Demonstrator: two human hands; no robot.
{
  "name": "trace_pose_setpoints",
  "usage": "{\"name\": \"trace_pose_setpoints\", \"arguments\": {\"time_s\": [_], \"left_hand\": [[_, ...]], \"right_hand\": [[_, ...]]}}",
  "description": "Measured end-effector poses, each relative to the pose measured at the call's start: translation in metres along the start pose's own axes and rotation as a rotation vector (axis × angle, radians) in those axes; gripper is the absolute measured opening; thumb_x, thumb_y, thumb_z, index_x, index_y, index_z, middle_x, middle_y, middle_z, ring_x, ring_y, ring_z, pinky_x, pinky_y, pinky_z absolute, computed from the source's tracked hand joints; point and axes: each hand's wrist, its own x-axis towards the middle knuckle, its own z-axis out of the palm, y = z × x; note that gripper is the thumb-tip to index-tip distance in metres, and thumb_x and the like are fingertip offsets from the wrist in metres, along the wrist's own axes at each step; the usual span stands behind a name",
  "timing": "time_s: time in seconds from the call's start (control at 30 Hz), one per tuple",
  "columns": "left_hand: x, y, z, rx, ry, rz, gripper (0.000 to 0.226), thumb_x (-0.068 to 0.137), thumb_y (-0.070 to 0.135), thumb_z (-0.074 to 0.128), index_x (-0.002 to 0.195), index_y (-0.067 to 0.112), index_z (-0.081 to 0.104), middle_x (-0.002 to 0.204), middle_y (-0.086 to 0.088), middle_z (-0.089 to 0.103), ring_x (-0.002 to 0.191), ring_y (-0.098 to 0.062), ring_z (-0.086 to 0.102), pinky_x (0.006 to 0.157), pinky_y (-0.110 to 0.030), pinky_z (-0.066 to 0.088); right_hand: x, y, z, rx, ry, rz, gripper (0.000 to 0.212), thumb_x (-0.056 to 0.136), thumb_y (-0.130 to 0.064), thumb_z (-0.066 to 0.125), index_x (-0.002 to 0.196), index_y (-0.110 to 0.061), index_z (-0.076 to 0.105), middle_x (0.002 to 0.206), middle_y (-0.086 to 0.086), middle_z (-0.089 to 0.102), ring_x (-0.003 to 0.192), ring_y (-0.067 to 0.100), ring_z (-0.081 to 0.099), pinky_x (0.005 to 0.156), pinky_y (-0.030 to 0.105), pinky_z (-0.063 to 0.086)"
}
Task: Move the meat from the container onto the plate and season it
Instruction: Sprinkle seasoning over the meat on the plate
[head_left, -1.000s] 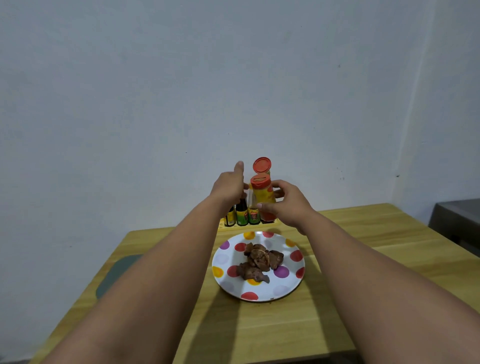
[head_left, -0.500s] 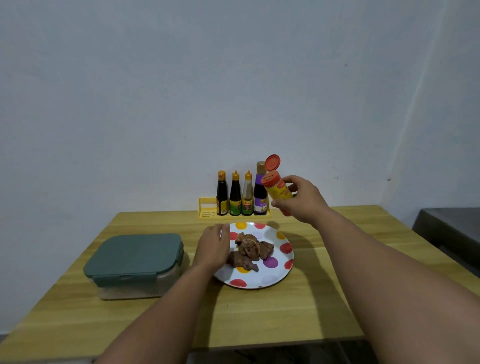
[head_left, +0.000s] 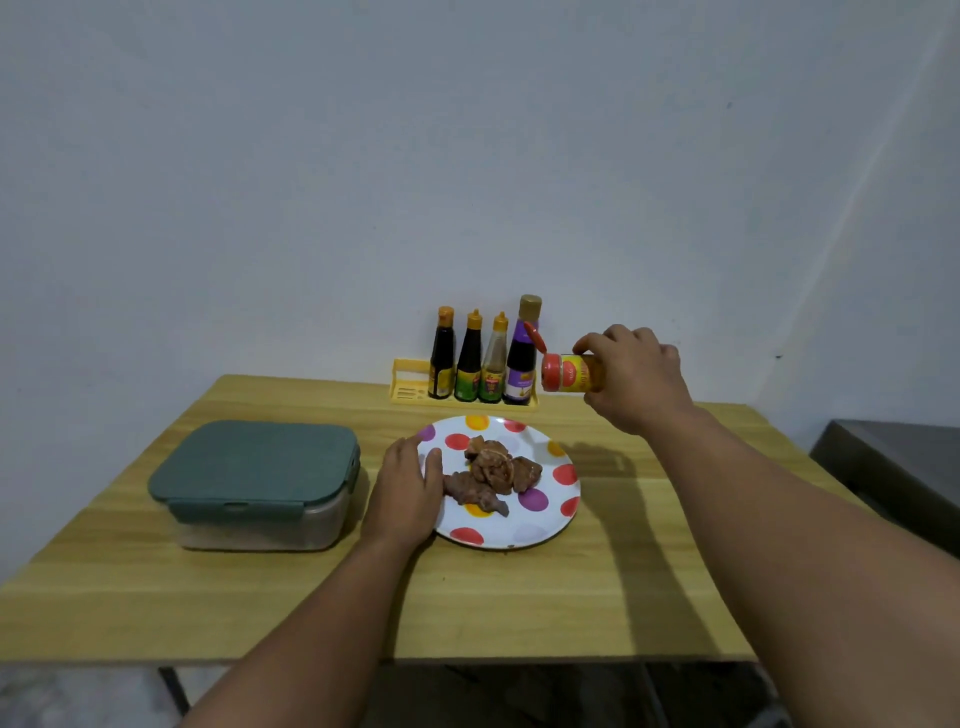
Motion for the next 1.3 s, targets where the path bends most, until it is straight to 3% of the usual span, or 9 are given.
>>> {"name": "trace_pose_setpoints", "arguments": {"time_s": [0.3,0.53,0.73,0.9,1.03,1.2,1.3], "left_hand": [[-0.001,-0.001,-0.003,-0.058,0.022,-0.052,0.050,0.103,0.045,0.038,0.144,0.019,0.046,0.148,-0.006,0.048,0.131,-0.024,0.048,0.099,-0.035,0.040],[-0.003,-0.003,-0.001,-0.058,0.030,-0.042,0.048,0.102,0.047,0.039,0.141,0.020,0.049,0.145,-0.004,0.051,0.128,-0.022,0.050,0.092,-0.029,0.038],[-0.003,-0.001,-0.001,-0.034,0.024,-0.043,0.049,0.102,0.047,0.039,0.141,0.020,0.049,0.146,-0.003,0.050,0.127,-0.021,0.050,0.090,-0.028,0.037],[-0.004,0.000,-0.002,-0.041,0.023,-0.045,0.048,0.102,0.047,0.040,0.141,0.020,0.049,0.145,-0.003,0.050,0.127,-0.020,0.050,0.091,-0.028,0.037],[-0.003,0.000,-0.003,-0.044,0.021,-0.050,0.048,0.102,0.047,0.040,0.140,0.021,0.049,0.145,-0.003,0.051,0.127,-0.019,0.050,0.090,-0.027,0.037],[-0.004,0.001,-0.004,-0.052,0.015,-0.051,0.048,0.101,0.048,0.040,0.140,0.021,0.049,0.145,-0.002,0.050,0.127,-0.018,0.050,0.090,-0.027,0.037],[-0.004,0.001,-0.005,-0.055,0.015,-0.052,0.047,0.101,0.048,0.040,0.139,0.021,0.049,0.145,-0.002,0.050,0.126,-0.019,0.051,0.089,-0.028,0.038]], "right_hand": [[0.003,-0.004,0.008,-0.044,0.028,-0.024,0.069,0.078,-0.021,0.072,0.139,-0.031,0.041,0.130,0.001,0.054,0.121,0.029,0.044,0.098,0.047,0.035],[0.010,-0.009,0.011,-0.293,0.089,-0.229,0.067,0.076,-0.011,0.071,0.135,-0.030,0.048,0.127,0.002,0.056,0.123,0.029,0.045,0.104,0.050,0.030],[0.015,-0.016,0.015,-0.264,0.104,-0.214,0.081,0.076,-0.009,0.072,0.145,-0.028,0.035,0.133,0.004,0.055,0.125,0.030,0.045,0.104,0.050,0.031],[0.020,-0.023,0.019,-0.216,0.136,-0.186,0.078,0.078,-0.012,0.070,0.145,-0.027,0.035,0.131,0.004,0.055,0.122,0.031,0.046,0.102,0.049,0.033],[0.022,-0.028,0.019,-0.242,0.104,-0.230,0.055,0.078,-0.016,0.071,0.128,-0.029,0.052,0.124,0.003,0.056,0.119,0.028,0.045,0.102,0.049,0.032],[0.021,-0.032,0.021,-0.205,0.119,-0.209,0.076,0.079,-0.014,0.072,0.144,-0.030,0.036,0.130,0.005,0.054,0.122,0.031,0.045,0.101,0.049,0.034],[0.020,-0.034,0.020,-0.192,0.087,-0.221,0.065,0.081,-0.017,0.071,0.138,-0.030,0.043,0.130,0.005,0.054,0.123,0.030,0.044,0.104,0.048,0.033]]}}
